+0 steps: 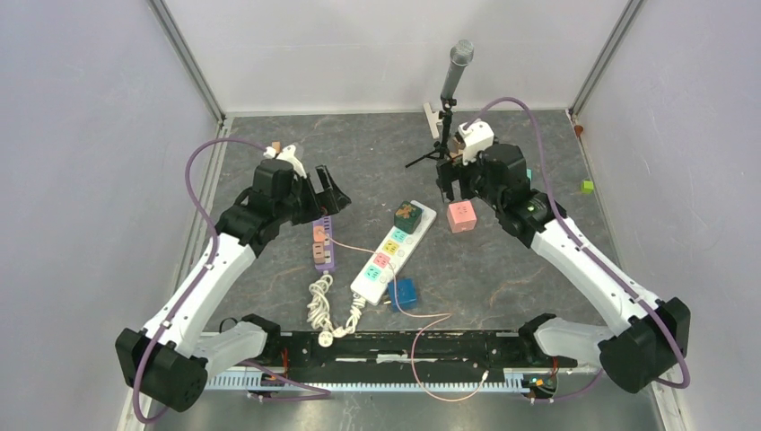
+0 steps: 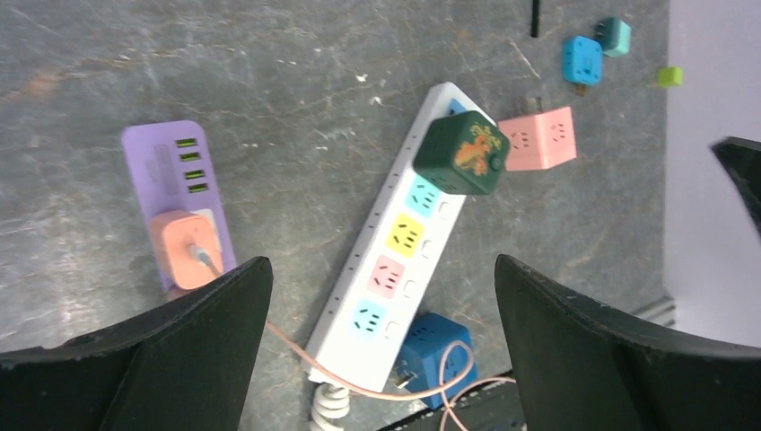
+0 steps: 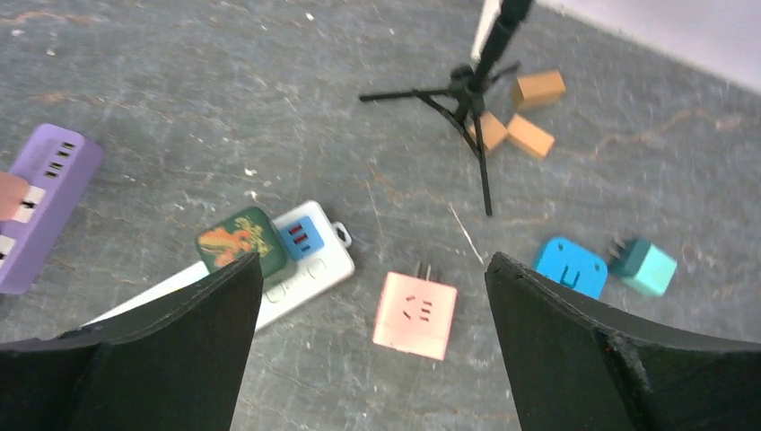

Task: Insert the plug
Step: Pick up the plug from the center of the board.

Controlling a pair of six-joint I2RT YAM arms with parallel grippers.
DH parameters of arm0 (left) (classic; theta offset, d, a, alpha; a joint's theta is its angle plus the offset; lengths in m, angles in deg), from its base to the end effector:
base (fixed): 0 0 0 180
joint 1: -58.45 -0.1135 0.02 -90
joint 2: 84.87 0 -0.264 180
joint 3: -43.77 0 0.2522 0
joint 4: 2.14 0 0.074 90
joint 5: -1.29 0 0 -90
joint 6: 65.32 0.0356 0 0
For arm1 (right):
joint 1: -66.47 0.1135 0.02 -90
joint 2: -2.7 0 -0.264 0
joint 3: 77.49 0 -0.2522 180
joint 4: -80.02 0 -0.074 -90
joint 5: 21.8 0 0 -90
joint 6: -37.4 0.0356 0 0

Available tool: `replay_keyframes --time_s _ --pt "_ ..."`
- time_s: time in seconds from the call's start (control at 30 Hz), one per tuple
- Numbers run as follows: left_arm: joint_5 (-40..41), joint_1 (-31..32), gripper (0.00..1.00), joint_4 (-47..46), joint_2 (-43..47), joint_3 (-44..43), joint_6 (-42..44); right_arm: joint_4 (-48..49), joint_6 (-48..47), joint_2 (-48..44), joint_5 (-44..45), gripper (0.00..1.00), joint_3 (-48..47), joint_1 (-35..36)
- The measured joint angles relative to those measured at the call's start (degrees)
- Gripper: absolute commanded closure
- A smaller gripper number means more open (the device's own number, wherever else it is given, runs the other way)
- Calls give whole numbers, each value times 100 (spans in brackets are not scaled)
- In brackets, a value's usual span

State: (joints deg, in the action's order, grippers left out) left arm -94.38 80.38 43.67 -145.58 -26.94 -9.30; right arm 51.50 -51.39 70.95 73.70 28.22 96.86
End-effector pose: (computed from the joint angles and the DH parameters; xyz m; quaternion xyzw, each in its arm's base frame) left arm 0.2101 -0.0884 0.3235 -0.0709 0.8866 -0.2521 0.3812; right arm 0.2382 0.1357 0.3434 -0.1834 0.8104 0.1128 0.5450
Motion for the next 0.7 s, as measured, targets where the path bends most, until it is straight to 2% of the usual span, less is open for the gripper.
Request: replay_keyframes --time_s 0.27,0.43,0.6,0.7 --pt "-1110 205 0 -494 -225 319 -592 -407 372 -79 -601 2 807 -367" --pt "-1394 951 0 -601 -345 330 -579 -651 455 -83 -1123 2 1110 -391" --pt "-1377 1917 0 -479 -411 234 -291 -874 452 -74 -1919 2 1272 -393" --pt "-1266 2260 1 -396 -437 170 -116 -953 452 -28 -2474 5 1440 -376"
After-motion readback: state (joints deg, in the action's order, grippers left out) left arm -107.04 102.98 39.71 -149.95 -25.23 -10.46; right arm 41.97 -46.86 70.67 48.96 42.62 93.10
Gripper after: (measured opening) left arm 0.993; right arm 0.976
